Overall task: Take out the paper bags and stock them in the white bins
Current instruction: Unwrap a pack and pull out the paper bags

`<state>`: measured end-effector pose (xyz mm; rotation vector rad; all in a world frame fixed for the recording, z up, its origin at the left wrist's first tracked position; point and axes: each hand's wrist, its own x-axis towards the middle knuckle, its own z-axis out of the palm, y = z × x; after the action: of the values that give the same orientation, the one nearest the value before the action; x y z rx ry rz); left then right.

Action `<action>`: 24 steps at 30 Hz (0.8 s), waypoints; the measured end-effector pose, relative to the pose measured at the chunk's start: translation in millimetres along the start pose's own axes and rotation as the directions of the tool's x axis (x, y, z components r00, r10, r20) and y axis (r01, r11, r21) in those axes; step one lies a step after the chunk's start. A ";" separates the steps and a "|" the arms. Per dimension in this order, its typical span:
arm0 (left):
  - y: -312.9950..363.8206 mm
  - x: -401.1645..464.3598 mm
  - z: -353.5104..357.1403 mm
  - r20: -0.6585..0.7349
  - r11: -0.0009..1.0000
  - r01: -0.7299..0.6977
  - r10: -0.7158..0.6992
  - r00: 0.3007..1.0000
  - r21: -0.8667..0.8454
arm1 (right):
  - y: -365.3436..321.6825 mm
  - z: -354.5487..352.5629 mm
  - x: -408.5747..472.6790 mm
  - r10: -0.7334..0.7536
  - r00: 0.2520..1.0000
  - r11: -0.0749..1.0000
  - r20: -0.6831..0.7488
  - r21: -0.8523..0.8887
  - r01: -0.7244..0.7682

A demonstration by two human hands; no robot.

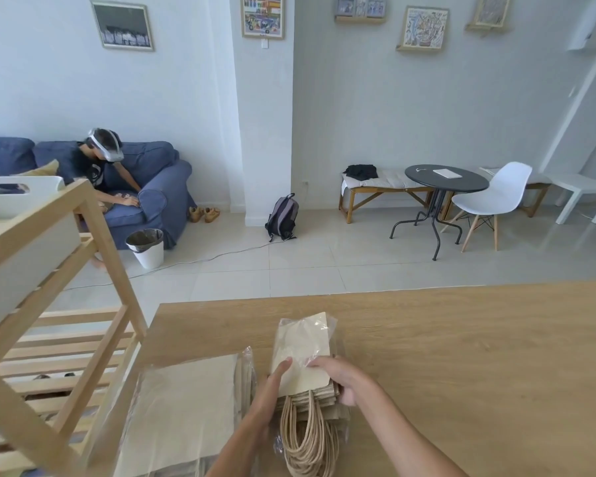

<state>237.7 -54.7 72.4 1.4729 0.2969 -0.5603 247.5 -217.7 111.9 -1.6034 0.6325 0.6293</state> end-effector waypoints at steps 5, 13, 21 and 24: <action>-6.2 13.4 -10.3 -0.015 1.000 -0.011 0.011 1.000 0.026 | -6.4 9.5 2.7 -0.192 0.978 0.938 -0.085 -0.308 0.157; -10.4 14.6 -1.3 -0.056 0.998 -0.058 0.057 0.997 -0.015 | -4.7 9.6 4.6 -0.252 0.951 0.816 -0.180 -0.568 0.108; -12.2 13.7 1.9 -0.060 0.997 -0.061 0.059 0.996 -0.038 | 0.4 5.8 2.7 -0.266 0.947 0.951 -0.180 -0.207 0.228; -10.2 12.8 -1.6 -0.058 0.997 -0.040 0.036 0.998 -0.071 | 5.5 8.1 6.0 -0.227 0.950 0.974 -0.216 -0.033 0.225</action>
<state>243.3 -55.4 57.0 1.4237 0.3300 -0.4735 247.4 -210.6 102.9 -1.7367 0.5952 0.2875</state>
